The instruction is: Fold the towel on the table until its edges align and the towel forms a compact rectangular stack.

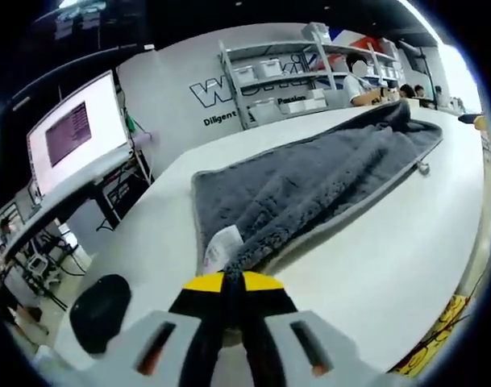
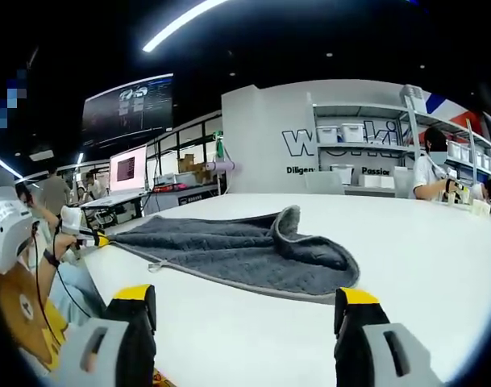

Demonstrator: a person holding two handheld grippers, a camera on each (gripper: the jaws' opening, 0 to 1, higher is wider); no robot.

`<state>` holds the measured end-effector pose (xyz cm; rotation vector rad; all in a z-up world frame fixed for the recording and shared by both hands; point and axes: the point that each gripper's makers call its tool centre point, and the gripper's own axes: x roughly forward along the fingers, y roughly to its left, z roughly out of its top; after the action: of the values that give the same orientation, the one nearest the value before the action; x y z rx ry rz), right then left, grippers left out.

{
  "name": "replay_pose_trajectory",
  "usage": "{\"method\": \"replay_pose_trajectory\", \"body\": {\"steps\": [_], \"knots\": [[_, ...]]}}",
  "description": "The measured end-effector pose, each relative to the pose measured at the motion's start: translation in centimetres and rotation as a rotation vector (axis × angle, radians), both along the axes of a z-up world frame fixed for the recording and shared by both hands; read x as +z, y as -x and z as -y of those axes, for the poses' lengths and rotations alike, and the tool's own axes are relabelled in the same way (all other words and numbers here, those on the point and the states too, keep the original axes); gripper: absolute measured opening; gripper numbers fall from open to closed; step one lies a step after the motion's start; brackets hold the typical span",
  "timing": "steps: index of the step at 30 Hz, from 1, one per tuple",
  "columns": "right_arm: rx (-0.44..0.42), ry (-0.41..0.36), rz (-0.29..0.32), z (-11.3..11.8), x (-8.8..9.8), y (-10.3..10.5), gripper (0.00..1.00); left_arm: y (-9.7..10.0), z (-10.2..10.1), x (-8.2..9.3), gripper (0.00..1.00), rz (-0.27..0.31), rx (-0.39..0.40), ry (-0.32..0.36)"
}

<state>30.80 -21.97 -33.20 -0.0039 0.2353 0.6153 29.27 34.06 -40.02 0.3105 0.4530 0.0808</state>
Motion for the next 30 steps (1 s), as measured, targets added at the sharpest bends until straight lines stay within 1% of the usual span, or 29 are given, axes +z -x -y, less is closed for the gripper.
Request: {"method": "replay_pose_trajectory", "body": {"steps": [6,12,25,30], "knots": [[-0.001,-0.002,0.001,0.08,0.01,-0.04,0.96,-0.04,-0.03,0.01,0.08,0.004,-0.003,0.020],[0.003,-0.004,-0.002,-0.07,-0.03,-0.01,0.96,-0.09,-0.13,-0.02,0.09,0.002,-0.002,0.022],[0.011,-0.003,-0.008,-0.41,-0.23,-0.01,0.96,-0.13,-0.43,0.19,0.15,0.009,0.007,0.029],[0.011,-0.003,-0.012,-0.42,-0.34,0.06,0.96,0.09,-0.45,0.78,0.17,0.023,0.009,0.031]]}}
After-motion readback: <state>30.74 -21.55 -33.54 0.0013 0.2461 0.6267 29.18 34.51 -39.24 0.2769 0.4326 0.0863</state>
